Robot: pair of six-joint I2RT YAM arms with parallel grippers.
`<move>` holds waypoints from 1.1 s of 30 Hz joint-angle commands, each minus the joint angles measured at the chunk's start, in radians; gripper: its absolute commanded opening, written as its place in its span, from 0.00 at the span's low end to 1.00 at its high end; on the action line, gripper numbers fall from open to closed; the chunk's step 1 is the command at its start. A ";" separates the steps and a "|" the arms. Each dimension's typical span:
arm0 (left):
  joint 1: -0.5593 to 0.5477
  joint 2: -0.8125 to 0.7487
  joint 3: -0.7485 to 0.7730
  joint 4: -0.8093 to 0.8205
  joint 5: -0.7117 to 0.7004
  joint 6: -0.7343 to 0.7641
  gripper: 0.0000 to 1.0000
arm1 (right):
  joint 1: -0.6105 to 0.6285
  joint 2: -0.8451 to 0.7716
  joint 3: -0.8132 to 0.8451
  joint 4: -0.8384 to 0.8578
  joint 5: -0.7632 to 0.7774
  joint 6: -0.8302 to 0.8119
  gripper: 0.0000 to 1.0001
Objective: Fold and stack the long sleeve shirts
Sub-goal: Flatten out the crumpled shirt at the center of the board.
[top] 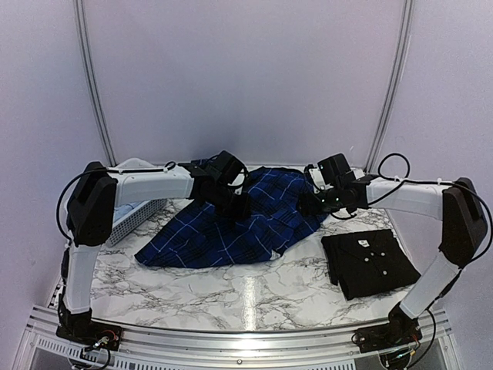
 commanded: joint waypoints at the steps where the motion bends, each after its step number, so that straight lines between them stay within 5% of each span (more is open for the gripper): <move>1: -0.018 -0.138 -0.078 -0.045 0.054 -0.009 0.00 | -0.002 0.005 0.006 0.038 -0.019 0.000 0.65; 12: -0.178 -0.466 -0.461 -0.044 0.135 0.028 0.00 | -0.004 0.043 0.011 0.034 -0.019 -0.028 0.65; 19: -0.332 -0.481 -0.603 -0.042 0.092 0.032 0.55 | -0.002 0.057 0.006 0.027 -0.031 -0.028 0.65; 23: -0.335 -0.570 -0.599 -0.043 0.057 0.038 0.72 | -0.001 0.058 0.001 0.024 -0.031 -0.034 0.65; 33: -0.282 -0.525 -0.485 -0.102 -0.262 -0.002 0.68 | 0.011 0.097 -0.003 0.053 -0.031 -0.032 0.70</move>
